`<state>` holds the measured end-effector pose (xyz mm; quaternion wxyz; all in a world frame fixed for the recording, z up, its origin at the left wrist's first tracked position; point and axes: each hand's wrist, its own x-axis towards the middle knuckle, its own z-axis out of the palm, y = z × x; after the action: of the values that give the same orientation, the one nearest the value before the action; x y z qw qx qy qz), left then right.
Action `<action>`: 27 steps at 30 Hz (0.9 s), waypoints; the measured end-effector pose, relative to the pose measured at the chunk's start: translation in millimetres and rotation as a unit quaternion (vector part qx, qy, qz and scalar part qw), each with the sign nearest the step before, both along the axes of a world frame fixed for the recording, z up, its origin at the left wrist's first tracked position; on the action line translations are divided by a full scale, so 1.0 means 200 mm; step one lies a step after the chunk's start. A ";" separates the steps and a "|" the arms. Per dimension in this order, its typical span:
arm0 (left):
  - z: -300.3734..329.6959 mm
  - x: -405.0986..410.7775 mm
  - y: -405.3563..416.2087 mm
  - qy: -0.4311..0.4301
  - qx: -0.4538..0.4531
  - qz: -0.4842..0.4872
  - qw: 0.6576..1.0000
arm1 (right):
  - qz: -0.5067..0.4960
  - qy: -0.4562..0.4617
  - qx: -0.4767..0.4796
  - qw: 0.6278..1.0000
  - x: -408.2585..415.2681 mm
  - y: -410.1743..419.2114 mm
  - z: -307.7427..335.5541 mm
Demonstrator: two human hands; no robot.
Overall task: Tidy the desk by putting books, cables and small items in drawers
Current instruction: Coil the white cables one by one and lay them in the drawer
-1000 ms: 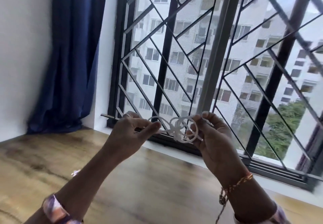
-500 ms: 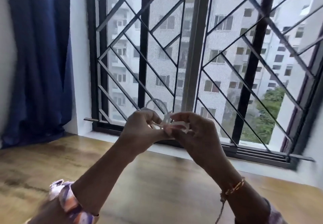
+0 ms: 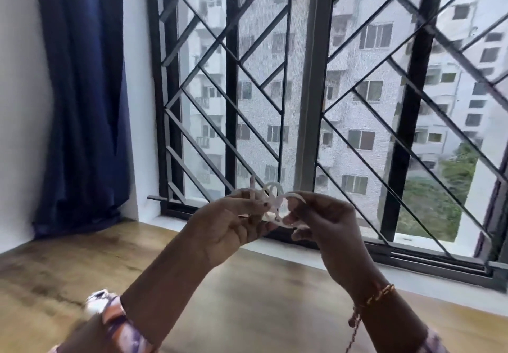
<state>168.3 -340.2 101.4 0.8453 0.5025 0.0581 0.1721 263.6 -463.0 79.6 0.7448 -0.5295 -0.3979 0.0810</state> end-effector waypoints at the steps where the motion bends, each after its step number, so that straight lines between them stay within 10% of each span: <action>1: 0.00 0.01 0.00 -0.012 -0.006 0.001 1.000 | 0.010 0.017 0.012 1.000 0.01 -0.01 0.00; 6: -0.06 0.00 -0.07 -0.087 0.142 0.154 0.974 | 0.067 0.029 0.005 0.997 0.01 -0.07 -0.02; 10: -0.09 -0.01 -0.07 -0.167 0.533 0.486 0.672 | 0.078 0.043 -0.003 0.996 -0.03 -0.09 -0.05; 11: -0.09 -0.01 -0.07 -0.186 0.542 0.503 0.647 | 0.086 0.070 0.008 0.994 -0.04 -0.10 -0.05; 17: -0.08 0.00 -0.19 -0.070 0.386 0.409 0.824 | 0.168 0.319 0.103 0.927 0.04 -0.13 0.01; 24: 0.01 0.03 -0.21 -0.033 0.478 0.207 0.853 | 0.204 0.325 0.032 0.923 0.02 -0.14 0.00; 27: 0.00 0.06 -0.19 -0.035 0.559 0.274 0.782 | 0.096 0.220 -0.104 0.965 0.05 -0.17 0.00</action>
<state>180.2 -377.5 101.2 0.3351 0.8434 0.0572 0.4160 272.6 -497.7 79.3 0.7435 -0.5322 -0.2625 0.3082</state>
